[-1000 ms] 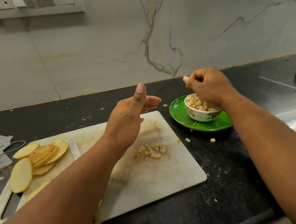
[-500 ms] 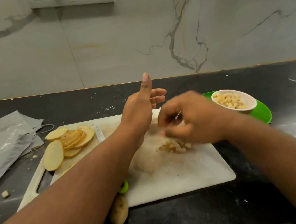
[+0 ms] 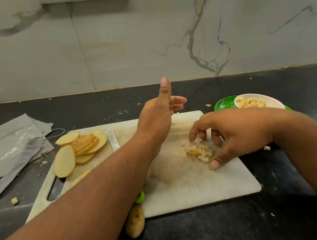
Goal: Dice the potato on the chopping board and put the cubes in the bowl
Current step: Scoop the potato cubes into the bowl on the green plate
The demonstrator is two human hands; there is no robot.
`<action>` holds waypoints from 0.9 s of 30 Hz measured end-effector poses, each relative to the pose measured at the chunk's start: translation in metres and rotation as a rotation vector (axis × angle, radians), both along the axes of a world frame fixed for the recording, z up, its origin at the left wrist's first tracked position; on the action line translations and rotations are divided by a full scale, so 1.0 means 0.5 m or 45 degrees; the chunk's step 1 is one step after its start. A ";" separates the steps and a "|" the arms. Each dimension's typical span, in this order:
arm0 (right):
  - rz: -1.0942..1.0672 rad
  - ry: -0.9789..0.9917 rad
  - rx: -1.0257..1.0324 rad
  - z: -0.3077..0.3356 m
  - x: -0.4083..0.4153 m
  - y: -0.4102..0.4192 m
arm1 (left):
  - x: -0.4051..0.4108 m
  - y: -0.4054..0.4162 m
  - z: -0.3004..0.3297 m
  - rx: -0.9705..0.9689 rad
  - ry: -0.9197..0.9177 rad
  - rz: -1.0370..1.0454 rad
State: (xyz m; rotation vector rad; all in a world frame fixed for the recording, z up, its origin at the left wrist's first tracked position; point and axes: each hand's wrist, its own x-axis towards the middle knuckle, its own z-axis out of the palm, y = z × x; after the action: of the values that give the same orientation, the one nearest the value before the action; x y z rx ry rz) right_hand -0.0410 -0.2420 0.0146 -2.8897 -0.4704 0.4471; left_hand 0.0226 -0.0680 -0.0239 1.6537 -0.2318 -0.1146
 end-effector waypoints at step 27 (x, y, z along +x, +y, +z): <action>-0.161 -0.286 0.260 -0.053 -0.001 0.127 | 0.007 -0.002 -0.015 -0.005 0.027 -0.012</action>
State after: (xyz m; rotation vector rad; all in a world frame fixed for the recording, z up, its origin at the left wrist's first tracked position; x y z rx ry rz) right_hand -0.0415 -0.1785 -0.0120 -2.7604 -0.3400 0.0504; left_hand 0.0258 -0.0688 -0.0315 1.6469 -0.2232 -0.1385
